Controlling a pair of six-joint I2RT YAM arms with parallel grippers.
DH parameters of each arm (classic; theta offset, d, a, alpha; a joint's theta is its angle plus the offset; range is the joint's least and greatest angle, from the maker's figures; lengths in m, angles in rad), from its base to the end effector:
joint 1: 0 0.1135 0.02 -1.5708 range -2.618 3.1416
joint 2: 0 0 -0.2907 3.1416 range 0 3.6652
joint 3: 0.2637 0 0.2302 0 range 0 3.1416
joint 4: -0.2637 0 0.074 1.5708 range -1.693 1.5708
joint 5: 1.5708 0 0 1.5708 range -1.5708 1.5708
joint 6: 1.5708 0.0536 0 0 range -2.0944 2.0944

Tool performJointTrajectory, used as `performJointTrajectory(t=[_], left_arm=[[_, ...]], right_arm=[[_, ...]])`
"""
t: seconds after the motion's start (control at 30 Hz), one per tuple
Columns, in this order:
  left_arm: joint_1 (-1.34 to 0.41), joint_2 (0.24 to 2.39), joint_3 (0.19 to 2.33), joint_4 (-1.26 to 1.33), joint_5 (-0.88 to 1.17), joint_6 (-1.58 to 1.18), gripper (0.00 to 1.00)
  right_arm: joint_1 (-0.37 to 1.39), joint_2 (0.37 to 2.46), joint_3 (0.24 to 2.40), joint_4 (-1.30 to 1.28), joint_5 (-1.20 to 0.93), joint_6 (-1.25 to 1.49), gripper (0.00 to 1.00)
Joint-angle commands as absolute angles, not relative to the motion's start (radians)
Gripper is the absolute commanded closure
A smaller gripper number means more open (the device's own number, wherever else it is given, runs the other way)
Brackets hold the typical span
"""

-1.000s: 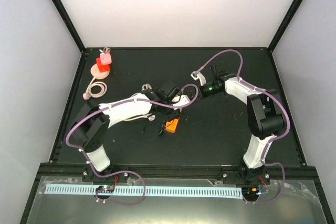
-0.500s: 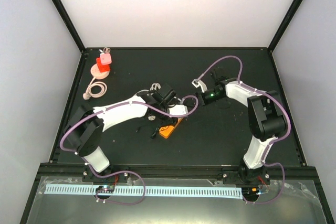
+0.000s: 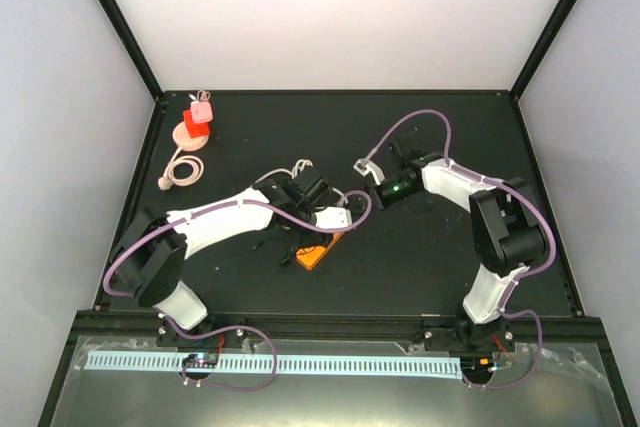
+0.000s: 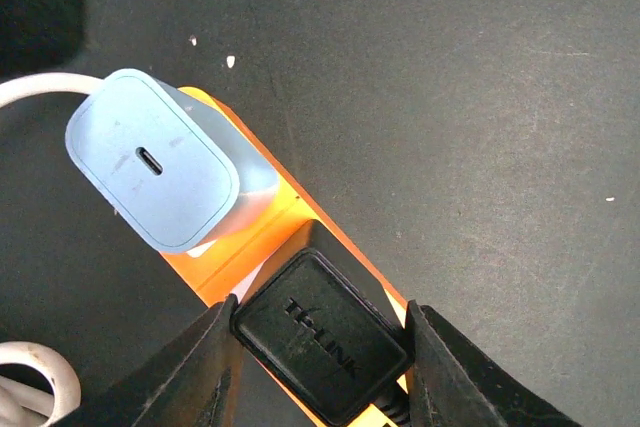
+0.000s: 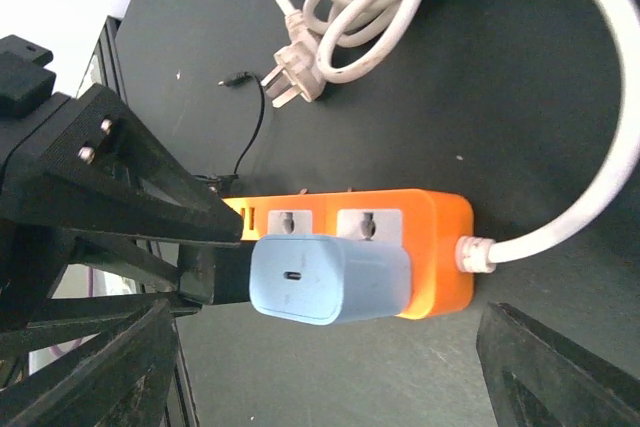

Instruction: Pull the plug off the socket

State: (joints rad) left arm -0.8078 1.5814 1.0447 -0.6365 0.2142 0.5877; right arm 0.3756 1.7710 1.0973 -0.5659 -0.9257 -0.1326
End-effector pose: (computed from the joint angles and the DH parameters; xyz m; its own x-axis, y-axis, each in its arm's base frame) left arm 0.1947 -0.2201 0.2256 -0.1071 0.8960 -0.4309 0.9884 0.1430 0.0516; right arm 0.2852 0.1585 0.2062 -0.8109 -0.4052 -0.4222 -0.5745 0.4141 0.7060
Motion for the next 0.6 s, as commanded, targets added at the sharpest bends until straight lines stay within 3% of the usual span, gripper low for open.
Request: performJointTrajectory(t=[0.0,0.13,0.2,0.57], left_arm=[[-0.818,1.56,1.055,-0.666,0.17,0.47,0.53],[-0.82,1.546,1.049,-0.664,0.173,0.435,0.41],[-0.822,1.547,1.05,-0.663,0.171,0.436,0.4],[-0.844,1.573,1.063,-0.645,0.147,0.4,0.51]], right_arm=[[0.414,1.787,1.122,-0.575,-0.942,-0.166,0.15],[0.442,1.816,1.147,-0.592,-0.938,-0.175,0.16],[0.449,1.835,1.162,-0.603,-0.937,-0.177,0.16],[0.477,1.885,1.184,-0.601,-0.898,-0.172,0.19]])
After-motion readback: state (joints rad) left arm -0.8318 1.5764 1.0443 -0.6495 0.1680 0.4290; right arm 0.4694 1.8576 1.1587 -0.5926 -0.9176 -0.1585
